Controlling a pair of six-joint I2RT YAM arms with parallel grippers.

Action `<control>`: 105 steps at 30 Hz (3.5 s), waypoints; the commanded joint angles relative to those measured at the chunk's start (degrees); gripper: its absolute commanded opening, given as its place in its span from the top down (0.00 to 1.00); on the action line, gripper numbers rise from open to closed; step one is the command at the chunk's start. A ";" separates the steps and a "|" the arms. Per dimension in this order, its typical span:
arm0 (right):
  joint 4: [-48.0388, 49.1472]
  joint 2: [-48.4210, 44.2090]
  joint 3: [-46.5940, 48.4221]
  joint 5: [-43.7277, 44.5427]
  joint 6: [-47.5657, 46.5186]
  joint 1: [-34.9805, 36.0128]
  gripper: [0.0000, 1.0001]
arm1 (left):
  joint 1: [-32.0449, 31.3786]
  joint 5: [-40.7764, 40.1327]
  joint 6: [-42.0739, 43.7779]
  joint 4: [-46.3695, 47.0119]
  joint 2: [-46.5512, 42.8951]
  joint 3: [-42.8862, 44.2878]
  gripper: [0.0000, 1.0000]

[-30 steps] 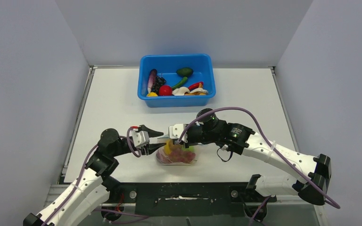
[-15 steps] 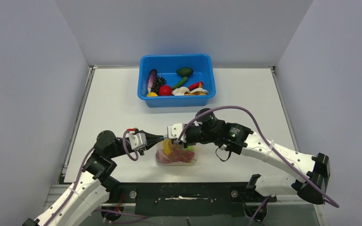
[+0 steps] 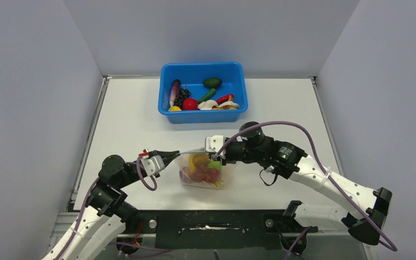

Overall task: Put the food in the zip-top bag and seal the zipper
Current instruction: Zip the zipper food storage bag at the center of the board, then place the zipper food storage bag at the center of the board, then reset both arms

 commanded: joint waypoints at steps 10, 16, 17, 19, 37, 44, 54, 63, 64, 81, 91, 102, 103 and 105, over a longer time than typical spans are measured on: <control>-8.96 -7.92 -1.52 10.85 2.39 -2.65 1.00 | 0.48 -21.77 3.27 -3.09 -5.06 4.26 1.00; -12.28 -10.63 -1.84 13.86 3.62 -3.02 1.00 | 0.47 -24.22 4.23 -6.66 -5.46 5.35 1.00; -12.86 -11.09 -1.90 14.67 3.77 -3.10 1.00 | 0.46 -24.57 4.32 -6.93 -5.58 5.42 1.00; -14.18 -12.05 -2.05 16.11 4.17 -3.24 1.00 | 0.46 -25.02 4.45 -7.27 -5.86 5.55 1.00; -21.00 -16.99 -0.77 14.31 10.30 -3.70 1.00 | 0.46 -24.11 0.42 -14.71 -5.49 8.72 1.00; -15.36 -20.05 -1.38 4.50 15.11 -3.75 1.00 | 0.46 -13.23 -1.94 -26.28 -2.80 15.80 1.00; -7.19 -6.09 -3.00 10.73 19.55 -9.58 1.00 | 0.49 -19.22 -16.56 -15.44 9.39 8.64 1.00; 7.30 1.25 -4.98 2.22 22.33 -23.49 0.90 | 1.37 -26.35 -18.96 -11.28 23.24 12.66 1.00; 8.43 1.89 -5.08 1.50 22.50 -23.87 0.90 | 1.49 -26.49 -18.91 -10.78 24.24 12.93 1.00; 16.75 -3.03 -9.03 10.05 38.99 -25.10 0.02 | 1.87 -44.97 -23.87 -3.62 27.02 14.36 0.43; 9.86 -11.19 -8.19 27.97 59.38 -24.98 0.02 | 1.87 -42.61 -32.64 -9.81 19.92 18.72 0.29; -3.20 -13.31 -4.12 41.28 66.77 -25.04 0.02 | 1.91 -47.46 -39.96 -8.23 11.67 18.05 0.27; -2.97 -13.95 -4.21 41.45 66.51 -25.08 0.02 | 1.87 -47.38 -39.56 -8.57 11.27 18.35 0.27; -2.21 -15.61 -4.42 41.59 65.67 -25.06 0.02 | 1.86 -49.31 -39.99 -9.83 10.92 19.65 0.27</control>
